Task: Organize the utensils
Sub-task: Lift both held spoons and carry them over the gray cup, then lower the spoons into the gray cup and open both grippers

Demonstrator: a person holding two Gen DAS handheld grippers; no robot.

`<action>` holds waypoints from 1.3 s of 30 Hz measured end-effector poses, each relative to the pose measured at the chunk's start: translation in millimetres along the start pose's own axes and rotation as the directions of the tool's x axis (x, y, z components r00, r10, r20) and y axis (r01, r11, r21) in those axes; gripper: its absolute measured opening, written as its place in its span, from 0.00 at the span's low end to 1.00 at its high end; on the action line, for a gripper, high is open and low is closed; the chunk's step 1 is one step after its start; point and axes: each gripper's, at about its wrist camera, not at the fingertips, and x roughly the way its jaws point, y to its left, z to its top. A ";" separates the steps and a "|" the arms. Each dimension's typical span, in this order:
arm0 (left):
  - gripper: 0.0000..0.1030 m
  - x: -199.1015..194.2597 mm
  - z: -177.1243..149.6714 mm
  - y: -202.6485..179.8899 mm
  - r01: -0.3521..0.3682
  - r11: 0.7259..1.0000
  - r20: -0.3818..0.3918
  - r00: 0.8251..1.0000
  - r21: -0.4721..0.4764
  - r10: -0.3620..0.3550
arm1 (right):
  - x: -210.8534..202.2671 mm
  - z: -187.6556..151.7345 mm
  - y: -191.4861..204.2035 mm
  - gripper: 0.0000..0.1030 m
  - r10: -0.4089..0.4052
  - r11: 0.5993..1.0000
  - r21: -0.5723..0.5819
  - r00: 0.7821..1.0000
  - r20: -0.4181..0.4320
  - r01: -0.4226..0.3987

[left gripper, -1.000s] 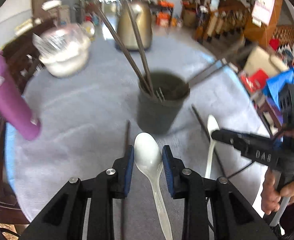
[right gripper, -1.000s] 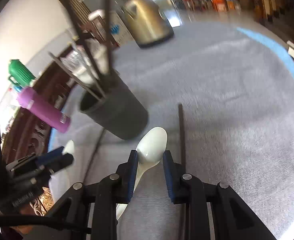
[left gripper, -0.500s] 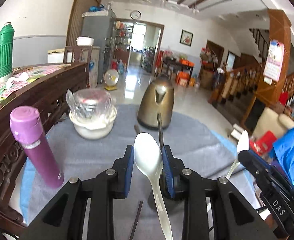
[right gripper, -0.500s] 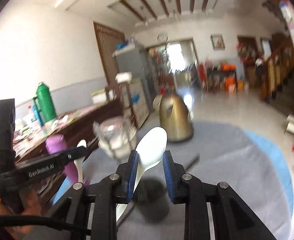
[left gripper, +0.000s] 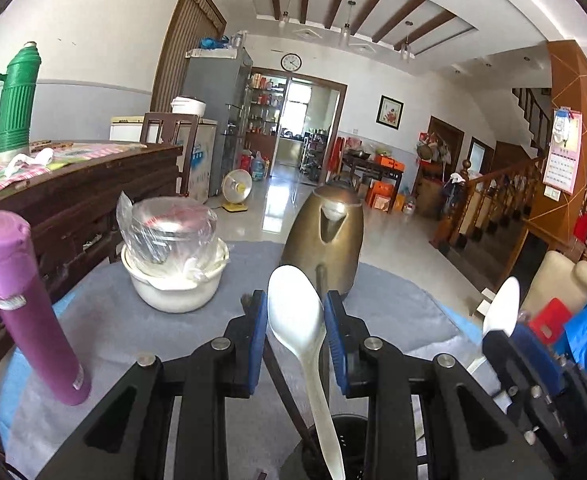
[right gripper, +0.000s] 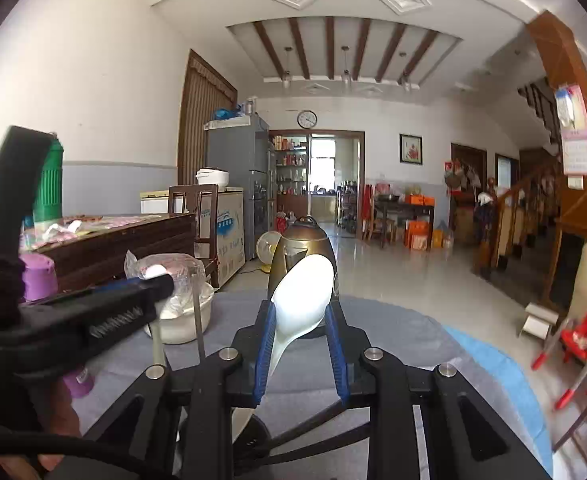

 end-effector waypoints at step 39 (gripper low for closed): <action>0.68 -98.2 -15.2 54.9 -0.104 0.993 -0.037 0.994 0.057 0.106 | -25.7 17.9 0.8 0.32 0.063 0.997 -0.037 0.998 0.017 -0.063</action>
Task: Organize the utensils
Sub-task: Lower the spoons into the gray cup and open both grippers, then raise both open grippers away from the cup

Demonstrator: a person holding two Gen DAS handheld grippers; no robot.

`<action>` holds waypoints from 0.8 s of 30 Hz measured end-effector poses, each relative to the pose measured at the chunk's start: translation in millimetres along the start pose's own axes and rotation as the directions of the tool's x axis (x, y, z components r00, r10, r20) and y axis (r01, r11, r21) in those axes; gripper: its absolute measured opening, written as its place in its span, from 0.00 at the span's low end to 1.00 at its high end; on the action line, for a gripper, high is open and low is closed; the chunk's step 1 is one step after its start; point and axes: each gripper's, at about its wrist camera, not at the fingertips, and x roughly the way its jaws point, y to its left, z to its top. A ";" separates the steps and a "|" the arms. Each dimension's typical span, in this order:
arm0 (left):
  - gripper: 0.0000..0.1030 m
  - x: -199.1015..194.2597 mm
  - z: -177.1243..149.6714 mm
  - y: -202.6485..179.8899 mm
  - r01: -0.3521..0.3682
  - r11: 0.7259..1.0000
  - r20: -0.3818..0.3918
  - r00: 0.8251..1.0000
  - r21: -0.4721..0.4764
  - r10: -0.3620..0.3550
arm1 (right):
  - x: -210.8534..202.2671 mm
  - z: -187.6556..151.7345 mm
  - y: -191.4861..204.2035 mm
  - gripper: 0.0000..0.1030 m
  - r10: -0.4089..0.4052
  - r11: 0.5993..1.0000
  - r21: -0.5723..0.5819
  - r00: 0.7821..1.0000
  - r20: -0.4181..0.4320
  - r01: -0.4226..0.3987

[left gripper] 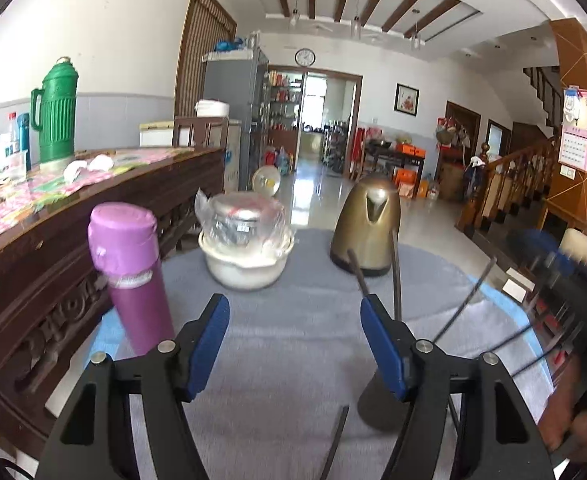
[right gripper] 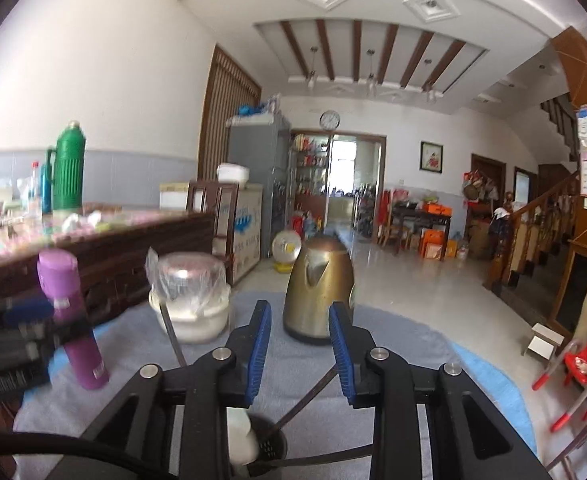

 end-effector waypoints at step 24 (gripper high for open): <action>0.81 -33.1 -41.4 -43.6 0.003 0.989 -0.159 0.987 0.150 0.021 | -87.9 -27.0 -77.2 0.68 -0.089 0.977 0.184 0.989 -0.115 0.110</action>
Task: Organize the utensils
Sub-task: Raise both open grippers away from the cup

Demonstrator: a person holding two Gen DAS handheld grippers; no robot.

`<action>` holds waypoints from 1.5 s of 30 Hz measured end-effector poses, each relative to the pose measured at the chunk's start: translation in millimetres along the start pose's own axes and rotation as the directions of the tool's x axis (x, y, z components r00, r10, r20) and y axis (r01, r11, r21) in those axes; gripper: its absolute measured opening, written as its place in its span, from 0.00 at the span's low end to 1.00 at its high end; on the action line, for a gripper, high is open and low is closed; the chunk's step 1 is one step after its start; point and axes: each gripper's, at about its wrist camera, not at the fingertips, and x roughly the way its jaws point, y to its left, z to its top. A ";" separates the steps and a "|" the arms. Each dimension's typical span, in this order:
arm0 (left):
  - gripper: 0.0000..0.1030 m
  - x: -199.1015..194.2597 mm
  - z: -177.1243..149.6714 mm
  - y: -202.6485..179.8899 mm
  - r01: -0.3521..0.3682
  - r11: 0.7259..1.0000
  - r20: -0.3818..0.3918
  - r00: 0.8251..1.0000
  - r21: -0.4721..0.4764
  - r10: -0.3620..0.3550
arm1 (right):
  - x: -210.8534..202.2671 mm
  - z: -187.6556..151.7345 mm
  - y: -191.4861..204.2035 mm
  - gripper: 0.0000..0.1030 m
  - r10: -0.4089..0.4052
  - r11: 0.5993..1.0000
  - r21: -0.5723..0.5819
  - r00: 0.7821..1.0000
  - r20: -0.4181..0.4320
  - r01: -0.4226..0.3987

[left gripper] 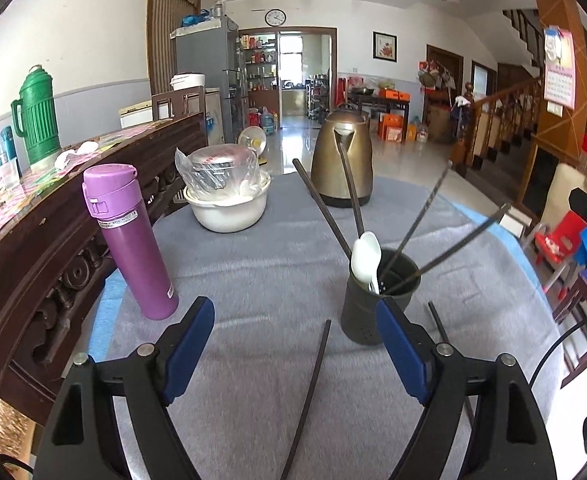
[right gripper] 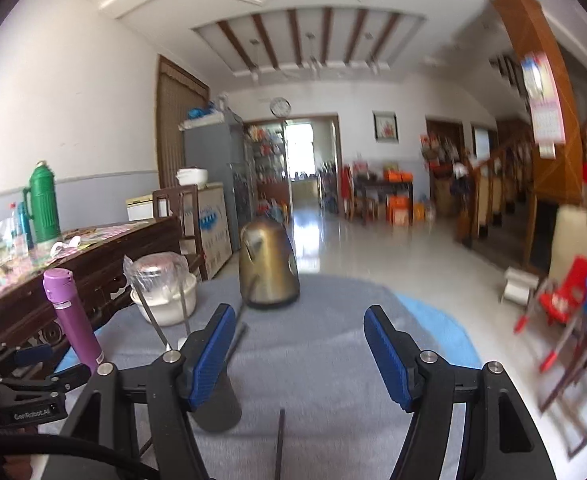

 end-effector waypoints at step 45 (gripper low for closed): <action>0.82 4.0 -23.7 -100.8 -0.121 0.953 -0.162 0.972 0.278 0.171 | 3.9 -78.4 -91.9 0.68 0.348 0.912 0.299 0.915 -0.203 -0.280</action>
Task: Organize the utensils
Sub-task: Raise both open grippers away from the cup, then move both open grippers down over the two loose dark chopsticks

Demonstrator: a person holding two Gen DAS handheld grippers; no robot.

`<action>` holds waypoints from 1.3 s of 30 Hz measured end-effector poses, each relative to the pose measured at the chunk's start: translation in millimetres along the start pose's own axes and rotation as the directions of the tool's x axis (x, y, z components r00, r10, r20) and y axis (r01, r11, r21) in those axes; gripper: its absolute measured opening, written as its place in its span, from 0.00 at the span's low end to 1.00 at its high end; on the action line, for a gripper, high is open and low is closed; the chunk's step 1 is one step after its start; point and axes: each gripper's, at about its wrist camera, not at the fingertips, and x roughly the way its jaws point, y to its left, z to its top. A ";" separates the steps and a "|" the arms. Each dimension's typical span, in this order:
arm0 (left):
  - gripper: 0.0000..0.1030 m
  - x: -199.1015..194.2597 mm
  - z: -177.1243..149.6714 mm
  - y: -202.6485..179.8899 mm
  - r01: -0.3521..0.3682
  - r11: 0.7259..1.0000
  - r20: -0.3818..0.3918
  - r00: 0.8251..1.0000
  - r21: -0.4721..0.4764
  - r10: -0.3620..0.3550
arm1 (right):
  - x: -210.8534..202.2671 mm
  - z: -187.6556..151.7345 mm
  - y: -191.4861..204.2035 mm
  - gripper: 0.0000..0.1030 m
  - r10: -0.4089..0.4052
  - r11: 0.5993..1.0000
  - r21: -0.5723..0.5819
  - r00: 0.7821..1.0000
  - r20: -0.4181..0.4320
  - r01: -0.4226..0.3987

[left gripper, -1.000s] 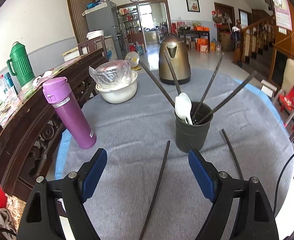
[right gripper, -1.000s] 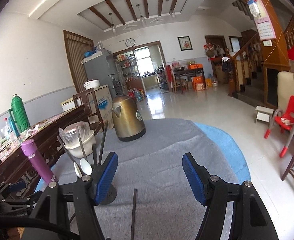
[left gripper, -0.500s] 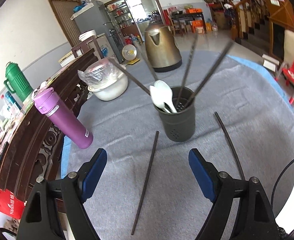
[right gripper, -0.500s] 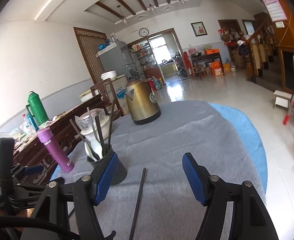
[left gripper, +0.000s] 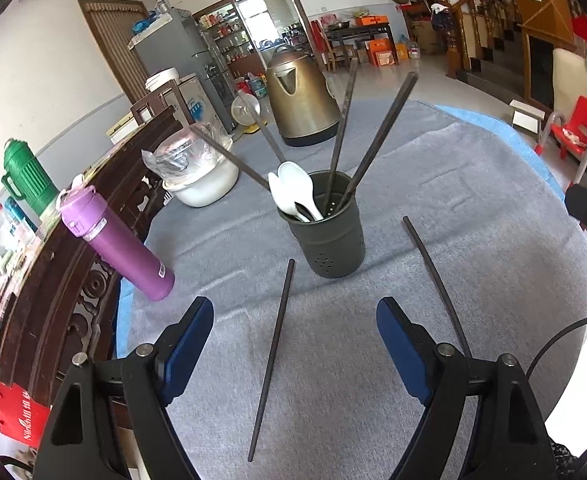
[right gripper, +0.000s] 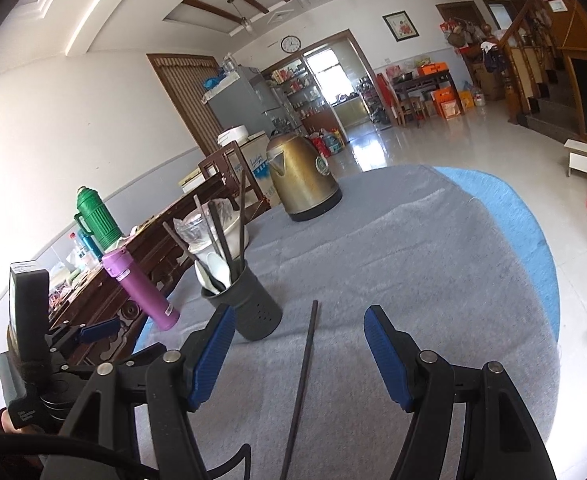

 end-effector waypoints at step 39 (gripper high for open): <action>0.82 86.6 -61.0 145.5 0.016 0.939 -0.098 0.994 -0.344 -0.053 | 110.9 -21.8 93.4 0.65 -0.224 0.966 -0.183 0.944 -0.242 0.183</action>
